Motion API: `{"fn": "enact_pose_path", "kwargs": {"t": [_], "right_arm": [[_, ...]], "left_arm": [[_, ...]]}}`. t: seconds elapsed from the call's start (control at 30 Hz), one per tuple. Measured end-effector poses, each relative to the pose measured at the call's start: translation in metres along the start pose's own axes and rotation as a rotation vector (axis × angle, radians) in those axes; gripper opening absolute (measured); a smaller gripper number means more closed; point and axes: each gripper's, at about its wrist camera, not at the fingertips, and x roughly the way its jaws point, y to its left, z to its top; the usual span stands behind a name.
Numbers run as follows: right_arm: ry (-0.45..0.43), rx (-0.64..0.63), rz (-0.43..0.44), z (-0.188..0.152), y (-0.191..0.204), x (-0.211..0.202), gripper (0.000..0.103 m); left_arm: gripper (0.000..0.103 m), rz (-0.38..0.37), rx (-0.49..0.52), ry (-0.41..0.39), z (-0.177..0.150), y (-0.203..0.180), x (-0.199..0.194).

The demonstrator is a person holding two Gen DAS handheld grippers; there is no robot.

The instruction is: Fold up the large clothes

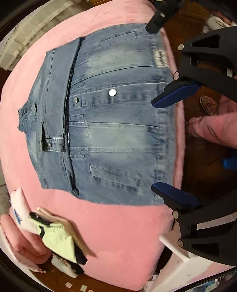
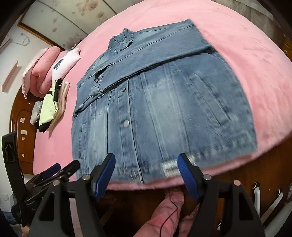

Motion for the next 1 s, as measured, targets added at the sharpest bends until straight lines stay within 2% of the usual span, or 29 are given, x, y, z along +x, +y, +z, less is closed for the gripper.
{"fn": "enact_pose_path", "kwargs": {"t": [0.13,0.27,0.43,0.53,0.73,1.0], "right_arm": [[-0.025,0.01,0.02,-0.017,-0.02,-0.031,0.071],[-0.106,-0.005,0.074,-0.029,-0.045,-0.054,0.071],[-0.149,-0.056,0.02,-0.026,-0.076,-0.062,0.071],[-0.164,-0.031,0.031,-0.015,-0.106,-0.051,0.071],[-0.138,0.016,0.0,0.001,-0.158,-0.015,0.071],[-0.054,0.049,0.009,0.022,-0.198,0.029,0.071]], "left_arm": [[0.083,0.04,0.023,-0.036,-0.025,0.02,-0.025],[0.083,-0.014,0.009,-0.046,-0.045,0.052,-0.033],[0.083,-0.029,-0.059,-0.063,-0.053,0.097,-0.019],[0.083,-0.039,-0.101,-0.032,-0.045,0.115,0.005],[0.083,-0.122,-0.227,0.05,-0.03,0.136,0.059],[0.083,-0.061,-0.199,0.13,-0.022,0.135,0.111]]}}
